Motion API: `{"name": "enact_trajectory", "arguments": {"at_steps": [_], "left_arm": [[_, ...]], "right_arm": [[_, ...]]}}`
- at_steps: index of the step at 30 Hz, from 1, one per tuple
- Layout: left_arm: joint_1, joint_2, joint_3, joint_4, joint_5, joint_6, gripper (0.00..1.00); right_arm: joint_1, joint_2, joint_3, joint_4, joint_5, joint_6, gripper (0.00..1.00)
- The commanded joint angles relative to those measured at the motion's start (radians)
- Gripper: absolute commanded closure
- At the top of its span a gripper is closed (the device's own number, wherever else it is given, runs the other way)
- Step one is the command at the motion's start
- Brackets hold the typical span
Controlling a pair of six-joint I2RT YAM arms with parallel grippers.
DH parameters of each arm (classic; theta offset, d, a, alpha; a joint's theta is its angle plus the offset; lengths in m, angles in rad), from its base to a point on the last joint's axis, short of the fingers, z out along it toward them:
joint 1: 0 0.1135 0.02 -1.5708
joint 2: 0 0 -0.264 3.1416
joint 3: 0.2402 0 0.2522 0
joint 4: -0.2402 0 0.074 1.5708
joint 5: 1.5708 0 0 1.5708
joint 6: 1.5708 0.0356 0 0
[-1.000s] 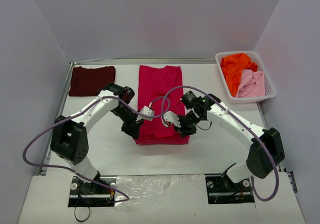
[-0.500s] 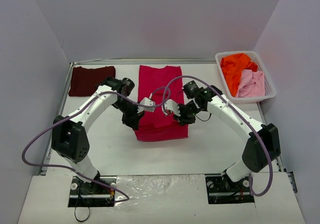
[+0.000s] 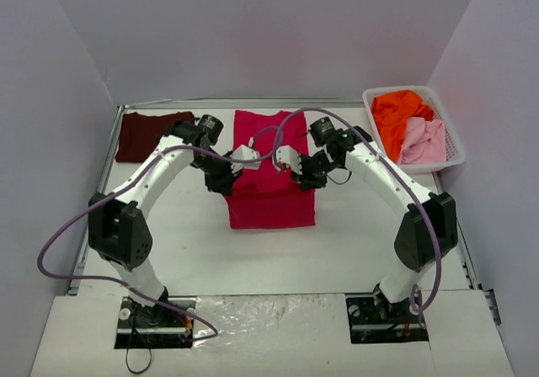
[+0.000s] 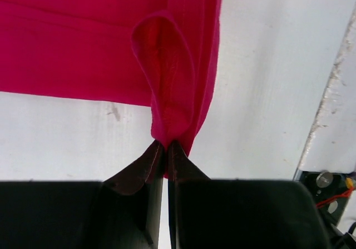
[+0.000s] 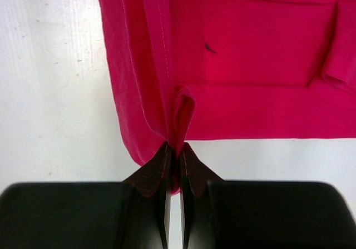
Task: Fold and stack the t-shirts
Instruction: Fold the folded rectangular tshirt in 1/3 of the way
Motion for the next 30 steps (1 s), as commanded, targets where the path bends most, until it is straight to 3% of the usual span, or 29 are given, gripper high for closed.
{"name": "enact_trajectory", "arguments": {"at_steps": [1,30], "left_arm": [[0.008,0.017,0.082,0.021,-0.034,0.014,0.98],[0.083,0.307,0.381,0.064,-0.097,0.063,0.98]], "right_arm": [[-0.027,0.039,0.062,-0.025,0.030,0.005,1.00],[-0.143,0.382,0.401,-0.019,0.032,-0.027,1.00]]}}
